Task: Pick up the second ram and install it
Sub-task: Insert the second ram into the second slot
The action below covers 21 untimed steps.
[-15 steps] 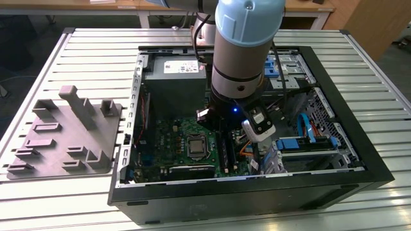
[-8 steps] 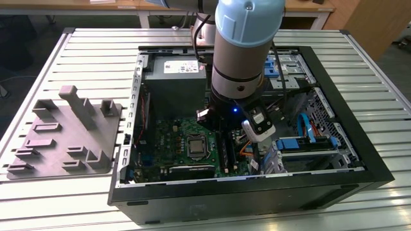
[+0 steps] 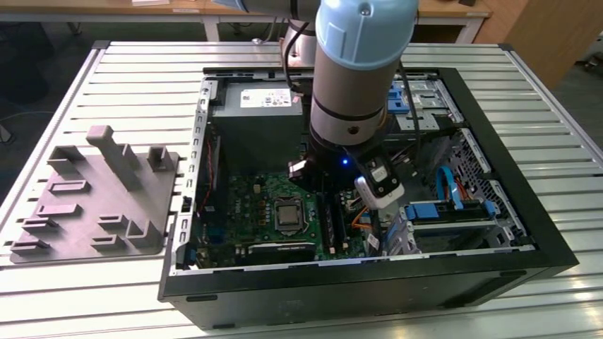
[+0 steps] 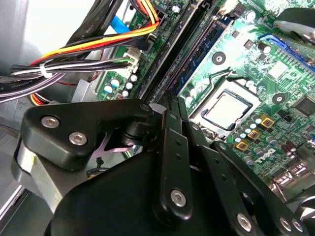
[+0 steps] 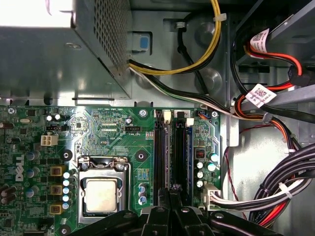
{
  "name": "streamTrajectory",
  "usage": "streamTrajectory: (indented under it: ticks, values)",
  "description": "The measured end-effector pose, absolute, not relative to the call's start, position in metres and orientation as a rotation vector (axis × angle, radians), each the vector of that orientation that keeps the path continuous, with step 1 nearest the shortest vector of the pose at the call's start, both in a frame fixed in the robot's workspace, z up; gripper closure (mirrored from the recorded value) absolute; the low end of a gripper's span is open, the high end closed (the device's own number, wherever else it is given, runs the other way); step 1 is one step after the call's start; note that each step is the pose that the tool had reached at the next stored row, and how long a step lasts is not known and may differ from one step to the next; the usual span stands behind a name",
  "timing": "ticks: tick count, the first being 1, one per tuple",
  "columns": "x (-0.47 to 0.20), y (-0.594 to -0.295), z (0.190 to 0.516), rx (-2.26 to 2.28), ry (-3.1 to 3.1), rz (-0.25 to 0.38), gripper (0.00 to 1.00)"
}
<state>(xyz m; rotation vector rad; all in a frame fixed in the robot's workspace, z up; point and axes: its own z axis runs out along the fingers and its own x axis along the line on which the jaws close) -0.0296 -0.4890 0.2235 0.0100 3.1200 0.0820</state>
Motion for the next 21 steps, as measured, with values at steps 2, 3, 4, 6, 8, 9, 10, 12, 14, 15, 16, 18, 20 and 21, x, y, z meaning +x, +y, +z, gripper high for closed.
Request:
streamTrajectory:
  ticks: [2, 3, 4, 6, 8, 9, 10, 12, 14, 15, 16, 18, 20, 21]
  values:
    - [-0.0296, -0.4893, 0.2232, 0.010, 3.120, 0.082, 0.89]
    - [-0.0296, -0.4895, 0.2231, 0.010, 3.120, 0.082, 0.89]
    - [-0.0296, -0.4895, 0.2232, 0.010, 3.120, 0.081, 0.89]
    - [-0.0296, -0.4896, 0.2231, 0.010, 3.120, 0.081, 0.89]
    - [-0.0296, -0.4896, 0.2230, 0.010, 3.120, 0.082, 0.89]
    - [-0.0296, -0.4896, 0.2231, 0.010, 3.120, 0.081, 0.89]
    - [-0.0296, -0.4897, 0.2232, 0.010, 3.120, 0.081, 0.89]
    - [-0.0296, -0.4897, 0.2244, 0.010, 3.120, 0.081, 0.89]
    - [-0.0296, -0.4897, 0.2255, 0.010, 3.120, 0.081, 0.89]
    - [-0.0295, -0.4897, 0.2257, 0.010, 3.120, 0.082, 0.89]
    - [-0.0295, -0.4896, 0.2259, 0.010, 3.120, 0.082, 0.89]
    - [-0.0295, -0.4896, 0.2264, 0.010, 3.120, 0.082, 0.89]
    - [-0.0296, -0.4897, 0.2277, 0.010, 3.120, 0.081, 0.89]
    - [-0.0296, -0.4897, 0.2286, 0.010, 3.120, 0.081, 0.89]
